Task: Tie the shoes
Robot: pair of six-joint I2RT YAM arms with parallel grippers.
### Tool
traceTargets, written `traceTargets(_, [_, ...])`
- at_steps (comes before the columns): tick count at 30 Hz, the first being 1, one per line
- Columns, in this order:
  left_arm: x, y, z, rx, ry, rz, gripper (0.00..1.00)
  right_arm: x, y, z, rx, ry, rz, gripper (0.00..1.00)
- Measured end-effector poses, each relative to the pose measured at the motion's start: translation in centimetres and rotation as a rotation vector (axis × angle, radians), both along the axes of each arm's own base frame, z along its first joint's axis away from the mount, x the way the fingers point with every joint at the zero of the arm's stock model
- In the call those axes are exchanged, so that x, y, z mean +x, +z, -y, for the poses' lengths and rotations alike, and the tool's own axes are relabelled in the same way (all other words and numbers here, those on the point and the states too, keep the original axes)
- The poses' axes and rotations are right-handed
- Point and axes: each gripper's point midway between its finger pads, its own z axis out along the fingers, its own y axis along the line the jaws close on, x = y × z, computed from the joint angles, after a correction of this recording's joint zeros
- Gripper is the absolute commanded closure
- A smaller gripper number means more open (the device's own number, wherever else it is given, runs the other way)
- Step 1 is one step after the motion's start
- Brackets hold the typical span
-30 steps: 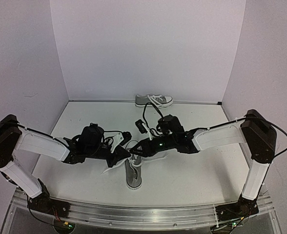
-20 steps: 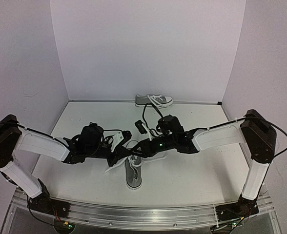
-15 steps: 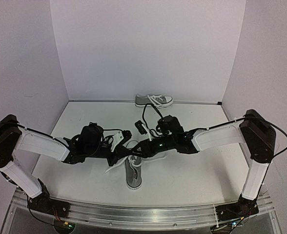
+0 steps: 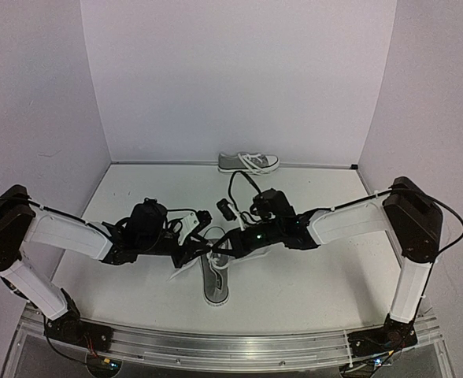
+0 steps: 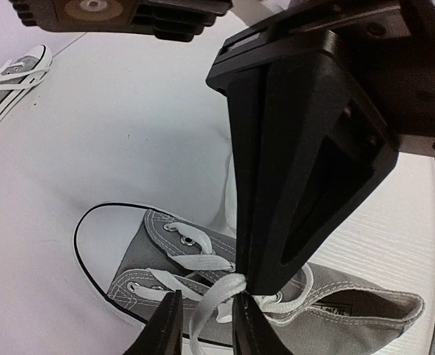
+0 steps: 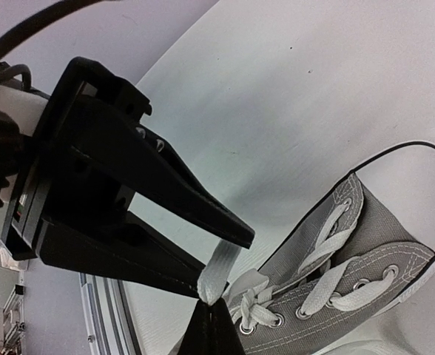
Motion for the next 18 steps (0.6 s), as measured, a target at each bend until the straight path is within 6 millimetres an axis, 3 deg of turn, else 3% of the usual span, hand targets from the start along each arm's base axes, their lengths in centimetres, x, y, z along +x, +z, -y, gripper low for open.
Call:
traceTargets(3, [-0.5,-0.3,-0.7,0.015,0.006,0.005,0.64,0.1,0.1,0.0,-0.001,-0.008,0.007,1.0])
traceTargets(7, [-1.2,-0.8,-1.5,0.025,0.003,-0.004,0.63,0.3,0.6,0.3,0.001,-0.023,0.02,1.0])
traceTargets(10, [-1.3,-0.9,-1.5,0.024,0.001,-0.004,0.61,0.4,0.8,0.3,0.004,-0.028,0.027,1.0])
traceTargets(14, [-1.3,-1.0,-1.4,0.024,-0.006,-0.002,0.49,0.5,0.8,0.3,0.002,-0.033,0.029,1.0])
traceTargets(18, [-1.1,-1.4,-0.8,0.028,-0.017,0.001,0.47,0.6,0.8,0.4,0.0,-0.038,0.032,1.0])
